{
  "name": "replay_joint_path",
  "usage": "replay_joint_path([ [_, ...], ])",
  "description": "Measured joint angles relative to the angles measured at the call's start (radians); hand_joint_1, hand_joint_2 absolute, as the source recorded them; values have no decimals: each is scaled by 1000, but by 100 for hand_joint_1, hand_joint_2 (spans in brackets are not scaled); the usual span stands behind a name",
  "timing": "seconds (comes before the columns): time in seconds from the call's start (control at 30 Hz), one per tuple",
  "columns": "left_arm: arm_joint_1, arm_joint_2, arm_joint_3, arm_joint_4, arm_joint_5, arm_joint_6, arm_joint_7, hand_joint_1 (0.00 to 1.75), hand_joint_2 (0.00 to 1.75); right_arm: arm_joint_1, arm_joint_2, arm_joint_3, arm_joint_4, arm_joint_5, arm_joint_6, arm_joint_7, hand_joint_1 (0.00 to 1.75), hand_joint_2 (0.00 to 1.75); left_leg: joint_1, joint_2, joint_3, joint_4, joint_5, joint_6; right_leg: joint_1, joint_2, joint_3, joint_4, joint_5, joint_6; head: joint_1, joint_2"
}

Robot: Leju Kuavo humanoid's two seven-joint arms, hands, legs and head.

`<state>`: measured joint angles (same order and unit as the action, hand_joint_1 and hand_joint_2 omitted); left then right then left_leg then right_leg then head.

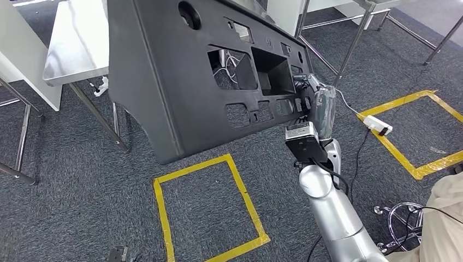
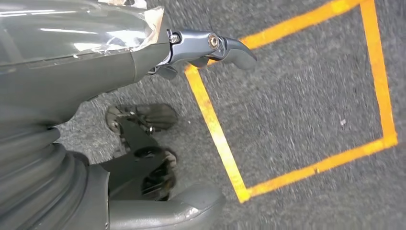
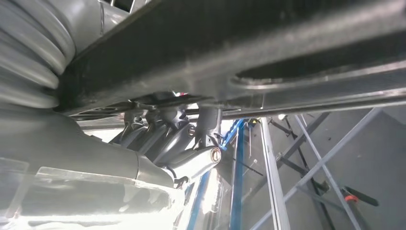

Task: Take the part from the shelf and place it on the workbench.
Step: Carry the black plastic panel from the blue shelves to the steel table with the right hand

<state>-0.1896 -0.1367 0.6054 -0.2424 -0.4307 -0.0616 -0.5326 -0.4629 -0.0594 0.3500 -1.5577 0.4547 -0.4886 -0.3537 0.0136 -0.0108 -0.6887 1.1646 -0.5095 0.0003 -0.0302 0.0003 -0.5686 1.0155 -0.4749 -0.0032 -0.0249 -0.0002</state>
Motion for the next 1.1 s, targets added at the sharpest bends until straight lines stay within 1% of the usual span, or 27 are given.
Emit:
replay_joint_path([
  [0.03,1,0,0,0,1,0,1,0,175,0,0,0,2,0,0,0,175,175,3,2,-39,67,-22,-5,1,0,4,0,-4,-3,0,0],
  [0.07,1,0,0,0,1,0,2,0,175,0,0,0,3,-1,-1,0,175,175,5,3,-72,118,-31,-8,1,1,7,0,-8,-5,0,0],
  [0.1,2,0,0,0,2,0,3,0,175,1,0,0,5,-2,-1,-1,175,175,6,4,-91,134,-22,-9,1,2,12,0,-13,-5,0,0],
  [0.13,2,0,0,0,4,0,4,0,175,1,0,0,7,-3,-2,-1,175,175,7,5,-90,113,6,-8,1,3,19,0,-19,-4,0,0],
  [0.2,2,2,0,0,6,0,4,0,175,2,0,0,8,-4,-4,-2,175,175,6,7,-40,-14,85,0,0,4,37,-1,-33,2,0,0],
  [0.23,2,3,0,0,7,0,5,0,175,1,0,0,8,-5,-6,-3,175,175,3,8,-9,-74,107,6,3,4,44,-2,-40,7,1,0],
  [0.27,1,3,0,0,7,0,5,0,175,0,0,0,8,-6,-8,-4,175,175,-1,8,12,-114,115,13,5,4,48,-5,-45,13,1,0],
  [0.3,0,4,0,0,8,0,6,0,175,0,0,0,8,-6,-10,-4,175,175,-5,9,24,-132,108,20,7,4,52,-6,-46,19,1,0],
  [0.33,0,4,0,0,8,0,6,0,175,0,0,0,8,-7,-11,-4,175,175,-10,9,30,-140,101,27,10,4,55,-7,-45,26,1,0],
  [0.4,0,4,1,0,8,0,6,0,175,1,-1,1,8,-7,-12,-4,175,175,-10,7,48,-156,96,41,13,2,58,3,-47,36,2,0],
  [0.43,0,4,1,0,8,0,6,0,175,0,-2,2,8,-7,-12,-4,175,175,-10,6,59,-161,93,49,14,2,47,27,-54,37,2,0],
  [0.47,-1,4,1,0,8,0,6,0,175,-1,-2,2,9,-7,-12,-5,175,175,-8,5,69,-165,90,55,14,2,24,68,-65,37,4,0],
  [0.53,-1,4,1,0,8,0,7,0,175,2,-4,4,9,-7,-13,-6,175,175,-8,3,82,-167,78,64,13,2,-57,191,-98,30,5,0],
  [0.57,0,4,1,0,9,0,7,0,175,5,-6,4,10,-7,-13,-6,175,175,-8,1,89,-167,71,66,14,2,-99,241,-111,30,6,0],
  [0.6,1,5,1,0,9,1,7,0,175,9,-8,4,11,-8,-13,-6,175,175,-9,-1,98,-167,63,65,14,2,-129,265,-115,32,6,0],
  [0.63,3,4,1,1,9,1,7,0,175,10,-10,4,11,-8,-13,-6,175,175,-9,-3,109,-166,55,64,14,2,-141,254,-101,39,7,0],
  [0.67,5,4,1,1,10,1,7,0,175,11,-11,4,12,-9,-13,-6,175,175,-9,-5,121,-166,45,61,13,2,-134,206,-67,50,8,0],
  [0.7,6,4,1,1,11,2,7,0,175,11,-12,4,12,-9,-13,-6,175,175,-9,-6,133,-166,36,57,11,1,-117,136,-21,62,9,0],
  [0.73,6,4,2,1,12,3,7,0,175,10,-13,4,14,-10,-13,-6,175,175,-10,-7,143,-164,26,52,11,-1,-101,72,17,66,10,0],
  [0.77,5,5,2,1,12,5,8,0,175,9,-13,5,15,-11,-13,-6,175,175,-12,-7,149,-163,16,46,12,-2,-85,26,42,61,10,0],
  [0.8,5,5,2,1,14,6,8,0,175,8,-12,6,17,-12,-13,-7,175,175,-14,-7,151,-162,9,40,14,-3,-78,3,54,49,10,0],
  [0.87,5,6,2,1,18,9,8,0,175,5,-11,7,19,-14,-14,-7,175,175,-15,-5,155,-158,0,30,15,-1,-67,-1,49,19,9,0],
  [0.93,5,8,3,1,21,11,8,0,175,2,-11,7,21,-15,-14,-6,175,175,-11,-2,145,-125,-5,21,11,0,-50,-4,43,3,7,0],
  [0.97,4,9,3,1,22,11,8,0,175,0,-9,7,21,-15,-14,-7,175,175,-8,0,122,-83,-12,16,9,1,-40,-6,38,-5,6,0],
  [1.03,4,10,4,1,23,12,8,0,175,-4,-7,8,22,-16,-14,-7,175,175,-4,3,43,39,-42,5,10,1,-23,-7,24,-14,4,0],
  [1.07,5,10,4,1,23,12,8,0,175,-4,-7,8,23,-16,-14,-7,175,175,-2,4,0,92,-63,1,11,2,-14,-7,16,-15,4,0],
  [1.1,7,10,4,1,23,12,8,0,175,-4,-7,8,24,-16,-14,-7,175,175,-1,4,-32,121,-78,-1,12,4,-4,-7,7,-14,4,0],
])
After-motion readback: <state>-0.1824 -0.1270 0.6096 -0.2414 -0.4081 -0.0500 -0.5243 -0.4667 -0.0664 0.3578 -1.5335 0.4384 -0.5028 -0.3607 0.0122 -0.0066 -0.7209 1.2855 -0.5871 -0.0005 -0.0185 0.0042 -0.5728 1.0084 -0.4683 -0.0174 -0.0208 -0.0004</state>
